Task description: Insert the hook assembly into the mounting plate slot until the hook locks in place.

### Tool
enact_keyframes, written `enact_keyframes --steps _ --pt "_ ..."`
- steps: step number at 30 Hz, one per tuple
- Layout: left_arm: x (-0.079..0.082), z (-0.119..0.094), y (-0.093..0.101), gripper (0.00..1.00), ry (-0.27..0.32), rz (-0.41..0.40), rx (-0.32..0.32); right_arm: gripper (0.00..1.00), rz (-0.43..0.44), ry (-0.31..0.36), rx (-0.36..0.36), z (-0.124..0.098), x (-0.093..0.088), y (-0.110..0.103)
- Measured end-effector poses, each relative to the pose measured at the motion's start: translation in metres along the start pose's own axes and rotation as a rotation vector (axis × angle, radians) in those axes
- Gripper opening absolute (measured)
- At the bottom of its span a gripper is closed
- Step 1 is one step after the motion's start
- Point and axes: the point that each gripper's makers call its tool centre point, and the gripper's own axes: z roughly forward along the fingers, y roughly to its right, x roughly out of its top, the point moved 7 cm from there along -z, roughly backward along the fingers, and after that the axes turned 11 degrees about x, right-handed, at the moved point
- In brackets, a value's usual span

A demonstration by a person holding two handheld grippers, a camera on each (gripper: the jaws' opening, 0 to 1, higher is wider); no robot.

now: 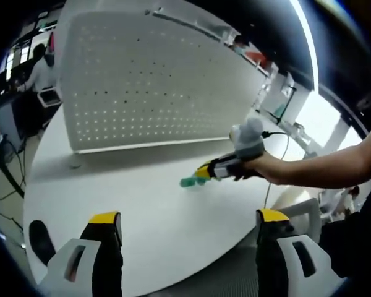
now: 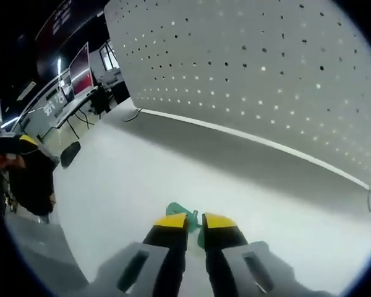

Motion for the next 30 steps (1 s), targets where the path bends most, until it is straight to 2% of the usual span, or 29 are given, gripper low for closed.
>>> enact_keyframes --steps 2,8,15,30 --pt "0.0 0.0 0.0 0.91 0.002 0.0 0.002 0.04 -0.017 -0.02 -0.008 0.0 -0.002 0.0" --pt "-0.001 -0.001 -0.001 0.91 0.003 -0.002 0.005 0.02 -0.028 -0.012 -0.014 -0.004 0.001 0.002" --pt "0.0 -0.001 0.002 0.91 0.009 -0.005 0.003 0.0 -0.046 0.038 -0.033 -0.014 0.005 0.002" --pt "0.009 -0.004 0.01 0.91 0.036 0.014 -0.008 0.0 -0.067 0.141 -0.044 -0.034 0.03 -0.006"
